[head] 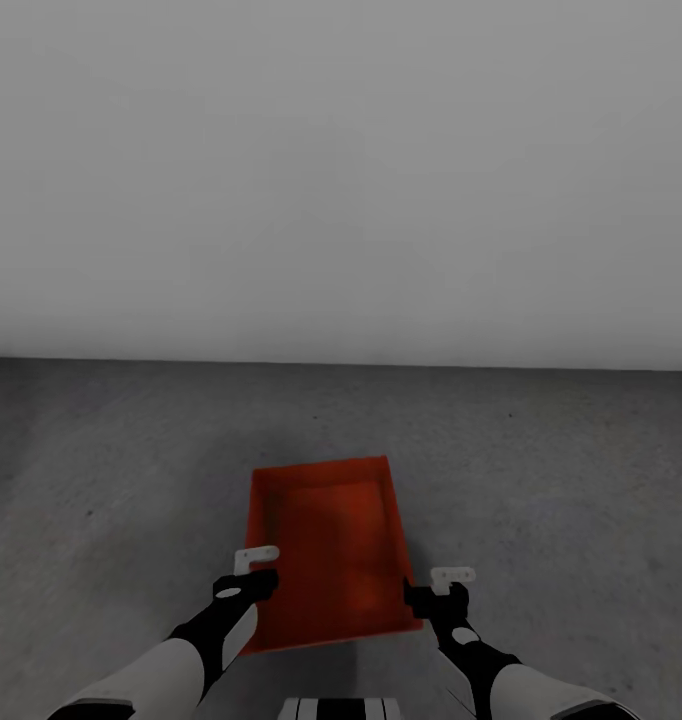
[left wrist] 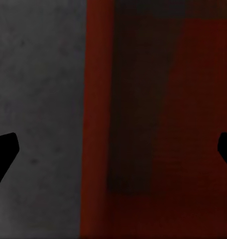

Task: Move the two storage containers from the living room to the garage. In the garage, place one container on the floor and stack the other container on top of it (either order is fine).

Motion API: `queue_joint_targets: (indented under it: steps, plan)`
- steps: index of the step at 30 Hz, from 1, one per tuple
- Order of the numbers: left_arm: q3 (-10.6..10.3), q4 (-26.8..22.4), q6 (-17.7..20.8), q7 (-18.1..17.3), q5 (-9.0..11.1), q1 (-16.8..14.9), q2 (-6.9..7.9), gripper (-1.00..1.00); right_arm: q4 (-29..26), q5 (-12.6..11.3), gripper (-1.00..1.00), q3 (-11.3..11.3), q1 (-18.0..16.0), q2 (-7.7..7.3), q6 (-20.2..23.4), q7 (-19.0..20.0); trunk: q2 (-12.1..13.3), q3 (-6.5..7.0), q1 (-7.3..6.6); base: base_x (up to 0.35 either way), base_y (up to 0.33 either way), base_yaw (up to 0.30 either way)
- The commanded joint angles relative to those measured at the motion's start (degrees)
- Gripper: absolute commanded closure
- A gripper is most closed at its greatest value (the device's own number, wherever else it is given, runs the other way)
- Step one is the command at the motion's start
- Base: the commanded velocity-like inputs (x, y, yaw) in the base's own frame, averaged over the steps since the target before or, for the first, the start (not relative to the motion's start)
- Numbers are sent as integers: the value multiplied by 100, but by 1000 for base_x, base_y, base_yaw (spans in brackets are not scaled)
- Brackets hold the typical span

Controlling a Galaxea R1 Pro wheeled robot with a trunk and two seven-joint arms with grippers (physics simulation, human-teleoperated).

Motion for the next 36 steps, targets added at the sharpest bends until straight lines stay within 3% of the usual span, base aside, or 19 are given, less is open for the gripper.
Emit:
queue_joint_targets:
  steps: [1, 36]
  plan:
    - [0, -5, -6, 12, 48, -2, -2, -100, 6, -59, -100, 50, -3, 1, -19, -14, 40, 15, -23, 0, 0, 0]
    - [14, -5, -14, 15, 49, -2, 1, -100, 6, -64, -100, 50, -3, 1, -11, -15, 1444, 644, -792, 0, 0, 0]
